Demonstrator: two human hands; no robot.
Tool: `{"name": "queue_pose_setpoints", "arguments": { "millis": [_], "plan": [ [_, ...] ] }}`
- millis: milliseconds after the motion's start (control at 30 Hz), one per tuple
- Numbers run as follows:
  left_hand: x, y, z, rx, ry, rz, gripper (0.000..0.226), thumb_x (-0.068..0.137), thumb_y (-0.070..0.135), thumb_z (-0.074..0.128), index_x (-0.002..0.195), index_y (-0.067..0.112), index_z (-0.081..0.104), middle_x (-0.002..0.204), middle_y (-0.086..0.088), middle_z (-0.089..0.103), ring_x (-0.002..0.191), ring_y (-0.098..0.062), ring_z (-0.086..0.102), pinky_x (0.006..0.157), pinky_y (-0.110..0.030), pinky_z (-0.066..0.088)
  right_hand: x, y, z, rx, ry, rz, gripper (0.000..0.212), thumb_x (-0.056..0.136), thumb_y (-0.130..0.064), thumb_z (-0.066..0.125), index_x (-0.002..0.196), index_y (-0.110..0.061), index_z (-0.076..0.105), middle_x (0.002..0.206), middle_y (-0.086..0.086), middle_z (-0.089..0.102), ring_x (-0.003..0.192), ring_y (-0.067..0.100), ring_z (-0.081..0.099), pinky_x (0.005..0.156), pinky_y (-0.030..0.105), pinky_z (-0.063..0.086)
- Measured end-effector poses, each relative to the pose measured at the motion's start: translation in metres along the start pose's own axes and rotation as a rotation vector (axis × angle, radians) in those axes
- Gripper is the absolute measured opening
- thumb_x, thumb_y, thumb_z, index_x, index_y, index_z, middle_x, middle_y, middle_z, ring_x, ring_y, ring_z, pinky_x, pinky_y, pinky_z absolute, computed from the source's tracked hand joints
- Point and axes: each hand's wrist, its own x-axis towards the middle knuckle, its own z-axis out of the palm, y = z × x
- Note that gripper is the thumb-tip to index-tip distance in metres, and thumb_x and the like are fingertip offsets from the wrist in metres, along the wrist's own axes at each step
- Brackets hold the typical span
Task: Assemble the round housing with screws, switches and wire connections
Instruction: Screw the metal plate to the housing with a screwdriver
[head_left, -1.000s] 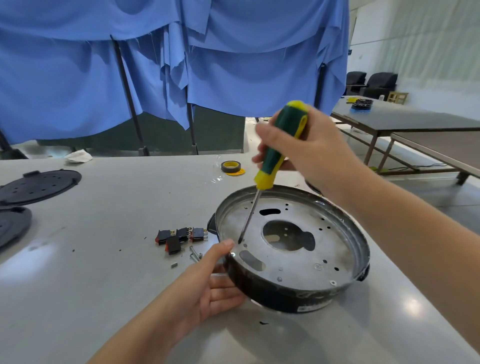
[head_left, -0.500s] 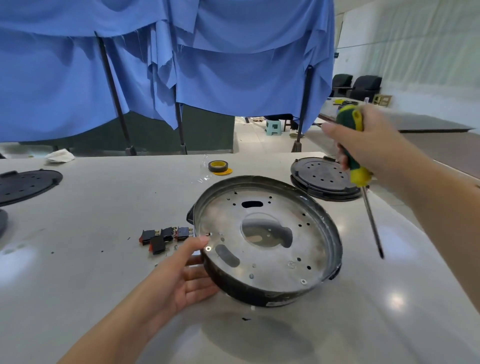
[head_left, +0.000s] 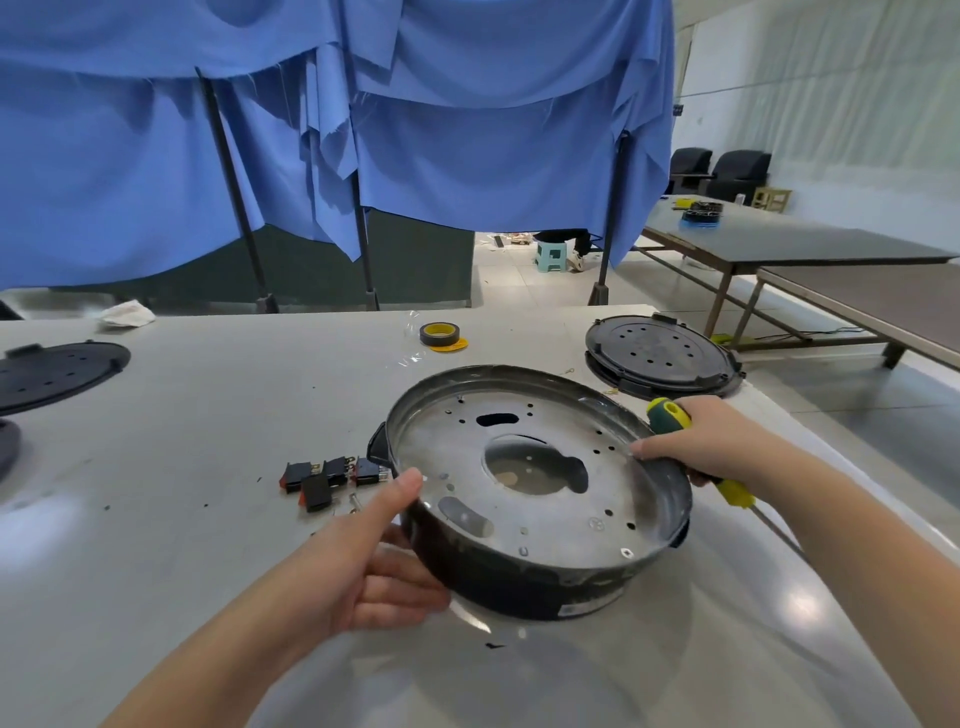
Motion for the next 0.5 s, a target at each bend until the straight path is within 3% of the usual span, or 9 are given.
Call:
{"name": "queue_pose_setpoints", "arguments": {
  "millis": [100,233,400,500],
  "plan": [
    [0.001,-0.001,-0.003,0.1,-0.032,-0.059,0.122,0.016,0.085,0.075,0.1,-0.002,0.06,0.087,-0.028,0.072,0.076,-0.037,0.074,0.052,-0.031,0.058,0.004,-0.001,-0.002,-0.058,0.085,-0.052,0.033,0.072,-0.027,0.08,0.078,-0.008,0.054,0.072,0.01,0.058,0.055,0.017,0.053,0.039,0.019,0.039],
    [0.002,-0.003,-0.001,0.209,-0.115,-0.097,0.121,0.01,0.089,0.07,0.088,-0.004,0.068,0.083,-0.031,0.071,0.07,-0.038,0.073,0.047,-0.029,0.055,0.01,0.0,-0.005,-0.065,0.082,-0.06,0.031,0.072,-0.026,0.081,0.075,-0.008,0.056,0.071,0.009,0.058,0.057,0.018,0.053,0.045,0.02,0.037],
    [-0.008,0.006,-0.013,0.316,-0.22,-0.161,0.112,0.023,0.098,0.055,0.082,0.005,0.078,0.087,-0.03,0.072,0.071,-0.035,0.073,0.053,-0.029,0.056,0.02,-0.001,-0.012,-0.101,0.051,-0.111,0.034,0.073,-0.025,0.081,0.084,0.0,0.061,0.072,0.011,0.057,0.061,0.02,0.05,0.054,0.024,0.037],
    [-0.017,0.014,-0.02,0.39,-0.12,-0.138,0.111,0.034,0.102,0.045,0.074,0.004,0.077,0.075,-0.026,0.071,0.057,-0.031,0.069,0.047,-0.026,0.052,0.027,-0.007,-0.017,-0.159,-0.009,-0.162,0.029,0.073,-0.027,0.08,0.08,-0.008,0.059,0.074,0.01,0.06,0.064,0.02,0.052,0.056,0.025,0.037]
  ]
}}
